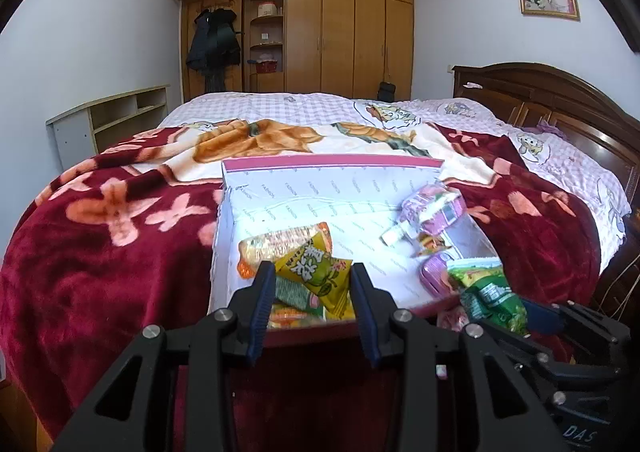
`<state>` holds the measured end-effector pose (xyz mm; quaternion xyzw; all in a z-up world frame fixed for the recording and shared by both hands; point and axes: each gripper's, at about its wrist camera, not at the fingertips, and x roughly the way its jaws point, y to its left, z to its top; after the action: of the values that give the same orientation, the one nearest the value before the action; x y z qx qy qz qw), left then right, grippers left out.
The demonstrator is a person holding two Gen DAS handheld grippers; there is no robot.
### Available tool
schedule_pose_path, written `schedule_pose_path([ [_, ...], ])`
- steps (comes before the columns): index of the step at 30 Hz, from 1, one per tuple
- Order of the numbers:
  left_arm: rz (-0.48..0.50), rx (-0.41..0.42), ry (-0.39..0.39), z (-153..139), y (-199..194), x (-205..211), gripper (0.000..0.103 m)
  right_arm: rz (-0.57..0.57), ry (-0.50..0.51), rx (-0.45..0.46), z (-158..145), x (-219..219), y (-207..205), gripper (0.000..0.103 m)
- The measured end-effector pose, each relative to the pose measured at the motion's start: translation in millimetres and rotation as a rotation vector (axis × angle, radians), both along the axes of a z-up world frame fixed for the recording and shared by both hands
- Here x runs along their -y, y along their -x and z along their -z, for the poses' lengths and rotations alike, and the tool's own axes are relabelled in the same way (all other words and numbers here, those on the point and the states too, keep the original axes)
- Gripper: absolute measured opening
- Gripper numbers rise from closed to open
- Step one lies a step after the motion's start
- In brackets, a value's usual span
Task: Organize snacks
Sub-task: 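Lower the yellow packet and green pea bag into the pink box, opening both tools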
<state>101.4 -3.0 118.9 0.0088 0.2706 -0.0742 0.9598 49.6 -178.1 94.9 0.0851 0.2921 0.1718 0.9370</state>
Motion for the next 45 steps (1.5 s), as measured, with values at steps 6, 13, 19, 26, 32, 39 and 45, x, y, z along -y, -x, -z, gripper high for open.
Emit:
schedule_pose_path([
  [6, -0.003, -0.02, 0.005, 3.7, -30.5, 0.6, 0.04, -0.007, 0.006, 0.006, -5.0, -0.3, -26.1, 0.052],
  [13, 0.005, -0.047, -0.013, 14.2, -68.3, 6.0, 0.04, -0.009, 0.016, 0.004, -2.4, -4.4, -57.2, 0.052],
  [19, 0.0, -0.078, -0.017, 28.2, -93.6, 7.7, 0.04, 0.0, -0.004, -0.024, 10.0, -4.8, -79.2, 0.052],
  [26, -0.014, -0.116, -0.026, 44.6, -116.8, 7.2, 0.043, 0.004, 0.006, -0.042, 23.5, -7.1, -94.0, 0.052],
  [32, -0.022, -0.111, -0.052, 51.4, -121.7, 8.5, 0.055, 0.002, 0.019, -0.026, 28.0, -9.3, -98.1, 0.053],
  [39, -0.027, -0.108, -0.05, 48.7, -120.4, 9.1, 0.058, -0.007, -0.008, -0.014, 28.1, -6.9, -98.7, 0.054],
  [45, -0.032, -0.116, -0.043, 41.6, -114.9, 6.6, 0.059, -0.004, -0.046, -0.011, 21.6, -0.8, -92.4, 0.061],
])
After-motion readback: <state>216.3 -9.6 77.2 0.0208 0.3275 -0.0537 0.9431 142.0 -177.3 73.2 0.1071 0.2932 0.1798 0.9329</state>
